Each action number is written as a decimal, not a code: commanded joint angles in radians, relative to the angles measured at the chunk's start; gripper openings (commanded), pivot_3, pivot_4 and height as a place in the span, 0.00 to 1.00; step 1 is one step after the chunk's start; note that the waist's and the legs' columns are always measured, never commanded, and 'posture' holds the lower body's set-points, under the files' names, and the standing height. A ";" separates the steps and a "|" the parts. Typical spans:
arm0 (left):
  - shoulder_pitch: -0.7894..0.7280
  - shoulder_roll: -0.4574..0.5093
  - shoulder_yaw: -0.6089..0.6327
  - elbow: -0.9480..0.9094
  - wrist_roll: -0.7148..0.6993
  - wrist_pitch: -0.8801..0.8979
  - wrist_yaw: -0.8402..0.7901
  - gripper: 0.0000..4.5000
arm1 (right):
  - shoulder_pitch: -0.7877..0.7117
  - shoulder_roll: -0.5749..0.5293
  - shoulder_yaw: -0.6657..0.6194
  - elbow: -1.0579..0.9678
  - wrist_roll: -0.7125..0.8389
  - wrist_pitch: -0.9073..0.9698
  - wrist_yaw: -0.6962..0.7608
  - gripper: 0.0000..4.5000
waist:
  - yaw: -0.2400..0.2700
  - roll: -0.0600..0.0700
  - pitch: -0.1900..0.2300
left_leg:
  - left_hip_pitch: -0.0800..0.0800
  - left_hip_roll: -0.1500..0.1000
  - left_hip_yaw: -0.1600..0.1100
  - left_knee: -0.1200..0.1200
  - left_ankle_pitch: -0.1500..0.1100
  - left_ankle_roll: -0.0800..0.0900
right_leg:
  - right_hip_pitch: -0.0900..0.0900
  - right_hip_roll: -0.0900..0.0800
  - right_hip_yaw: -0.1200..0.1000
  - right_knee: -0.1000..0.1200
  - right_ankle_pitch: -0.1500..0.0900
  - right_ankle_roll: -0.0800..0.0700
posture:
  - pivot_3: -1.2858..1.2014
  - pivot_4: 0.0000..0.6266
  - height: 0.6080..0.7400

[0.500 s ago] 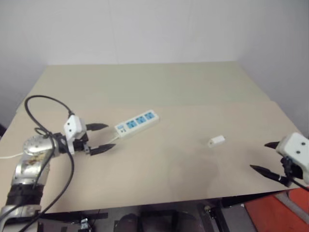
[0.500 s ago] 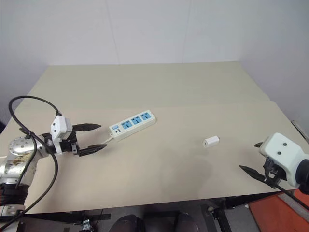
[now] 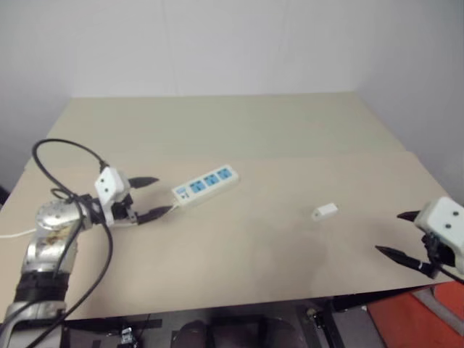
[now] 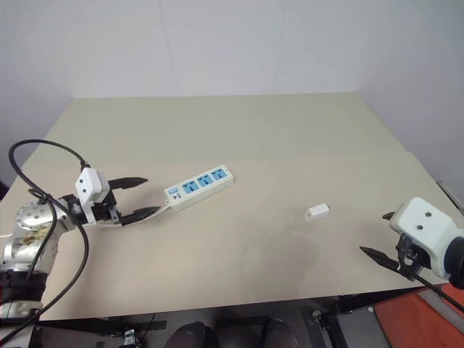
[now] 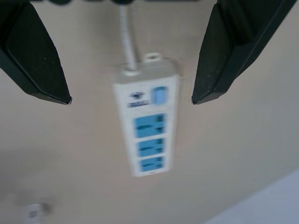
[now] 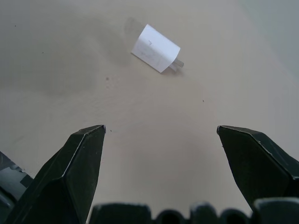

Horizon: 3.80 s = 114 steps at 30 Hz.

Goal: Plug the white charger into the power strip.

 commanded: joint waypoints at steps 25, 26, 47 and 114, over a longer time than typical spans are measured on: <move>-0.299 -0.253 0.024 0.675 0.027 -0.399 -0.190 0.99 | 0.103 0.089 -0.099 -0.141 -0.008 0.015 -0.063 1.00 | 0.000 -0.001 0.000 | -0.002 -0.001 0.000 0.002 -0.001 0.002 | 0.000 0.000 -0.001 0.000 0.000 0.000 | 0.52 0.24 1.00; -0.305 -0.254 0.022 0.692 0.034 -0.412 -0.191 0.99 | 0.106 0.087 -0.106 -0.141 -0.007 0.015 -0.060 1.00 | 0.001 -0.001 0.000 | -0.002 -0.001 0.000 0.002 -0.001 0.002 | 0.000 0.000 -0.001 0.000 0.000 0.000 | 0.52 0.24 1.00; -0.360 -0.279 0.030 0.887 0.104 -0.506 -0.139 0.99 | 0.103 0.057 -0.126 -0.146 -0.007 0.029 -0.029 1.00 | 0.002 -0.001 0.000 | -0.001 0.000 -0.001 0.002 -0.004 0.006 | 0.000 0.000 -0.001 0.000 0.000 0.000 | 0.52 0.24 1.00; -0.051 -0.278 -0.129 0.259 0.069 -0.289 -0.281 0.72 | -1.493 0.206 1.252 1.396 -0.498 -1.109 0.577 1.00 | -0.034 0.000 0.003 | -0.005 0.001 0.009 0.001 0.002 -0.004 | -0.003 0.001 -0.006 0.003 0.001 0.001 | 0.52 0.24 1.00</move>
